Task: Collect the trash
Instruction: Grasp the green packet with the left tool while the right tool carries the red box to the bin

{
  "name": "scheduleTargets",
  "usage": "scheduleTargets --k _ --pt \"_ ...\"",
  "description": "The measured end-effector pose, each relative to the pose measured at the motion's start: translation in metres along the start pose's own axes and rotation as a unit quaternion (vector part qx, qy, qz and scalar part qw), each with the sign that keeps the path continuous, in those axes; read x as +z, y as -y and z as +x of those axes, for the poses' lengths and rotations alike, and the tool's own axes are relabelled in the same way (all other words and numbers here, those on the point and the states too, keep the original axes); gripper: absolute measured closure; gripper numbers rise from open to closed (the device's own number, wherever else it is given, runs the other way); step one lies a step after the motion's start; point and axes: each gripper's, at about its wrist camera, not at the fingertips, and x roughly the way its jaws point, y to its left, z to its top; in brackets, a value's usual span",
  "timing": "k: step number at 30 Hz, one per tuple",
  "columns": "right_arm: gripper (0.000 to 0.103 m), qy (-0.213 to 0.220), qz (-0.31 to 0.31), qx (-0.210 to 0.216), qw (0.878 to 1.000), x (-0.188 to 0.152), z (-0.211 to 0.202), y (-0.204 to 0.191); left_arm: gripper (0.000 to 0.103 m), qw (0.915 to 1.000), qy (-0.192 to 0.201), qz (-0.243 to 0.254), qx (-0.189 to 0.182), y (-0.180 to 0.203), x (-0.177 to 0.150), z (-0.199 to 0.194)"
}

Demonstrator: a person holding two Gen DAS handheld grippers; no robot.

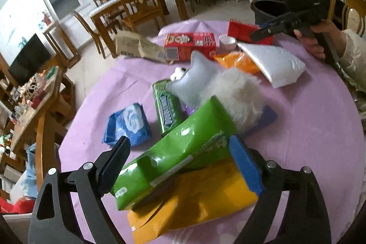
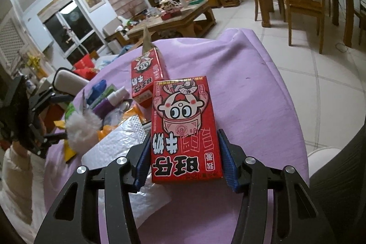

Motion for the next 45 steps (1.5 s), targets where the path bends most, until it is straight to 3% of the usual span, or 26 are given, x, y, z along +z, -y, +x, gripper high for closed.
scheduleTargets --k 5,7,8,9,11,15,18,21,29,33,37,38,39,41,45 --pt "0.05 0.006 0.007 0.004 1.0 0.002 0.0 0.003 0.018 0.9987 -0.044 -0.013 -0.021 -0.005 -0.006 0.027" --pt "0.05 0.009 0.004 0.002 1.0 0.001 -0.001 0.002 0.028 0.9981 -0.045 -0.033 -0.028 -0.005 -0.008 0.032" --pt "0.05 0.01 0.004 0.003 1.0 0.001 -0.001 0.002 0.042 0.9973 -0.039 -0.048 -0.038 -0.006 -0.008 0.031" --pt "0.05 0.013 0.005 0.003 1.0 0.0 -0.002 0.002 0.049 0.9968 -0.034 -0.061 -0.039 -0.007 -0.009 0.029" --pt "0.05 0.019 0.006 0.005 1.0 0.0 -0.003 0.001 0.052 0.9962 -0.025 -0.081 -0.02 -0.005 -0.012 0.026" --pt "0.051 0.035 -0.001 0.009 0.999 -0.002 -0.009 -0.003 0.057 0.9901 0.015 -0.139 -0.01 -0.007 -0.017 0.009" --pt "0.051 0.047 -0.005 0.011 0.999 -0.007 -0.014 -0.007 0.061 0.9765 0.057 -0.208 -0.005 -0.015 -0.022 -0.012" --pt "0.051 0.064 -0.004 0.015 0.998 -0.008 -0.024 -0.012 0.064 0.9667 0.089 -0.24 0.002 -0.013 -0.022 -0.031" --pt "0.051 0.12 -0.006 0.027 0.992 -0.007 -0.065 -0.015 0.067 0.9619 0.137 -0.236 0.014 0.021 0.009 -0.056" --pt "0.051 0.128 -0.011 0.032 0.991 -0.011 -0.085 -0.01 0.067 0.9677 0.098 -0.231 0.027 0.029 0.025 -0.037" --pt "0.051 0.127 -0.011 0.033 0.991 -0.022 -0.101 0.003 0.063 0.9635 0.048 -0.262 0.027 0.021 0.013 -0.021" --pt "0.051 0.126 -0.01 0.032 0.991 -0.024 -0.103 0.005 0.049 0.9582 0.038 -0.282 0.029 0.02 0.004 -0.018" --pt "0.051 0.125 -0.01 0.031 0.992 -0.028 -0.106 0.008 0.025 0.9538 0.033 -0.297 0.034 0.019 -0.002 -0.018" --pt "0.051 0.123 -0.012 0.03 0.992 -0.034 -0.108 0.01 0.011 0.9471 0.029 -0.315 0.053 0.024 -0.014 -0.021" --pt "0.051 0.114 -0.017 0.035 0.993 -0.042 -0.103 0.005 0.011 0.9454 0.011 -0.317 0.074 0.032 -0.024 -0.019"
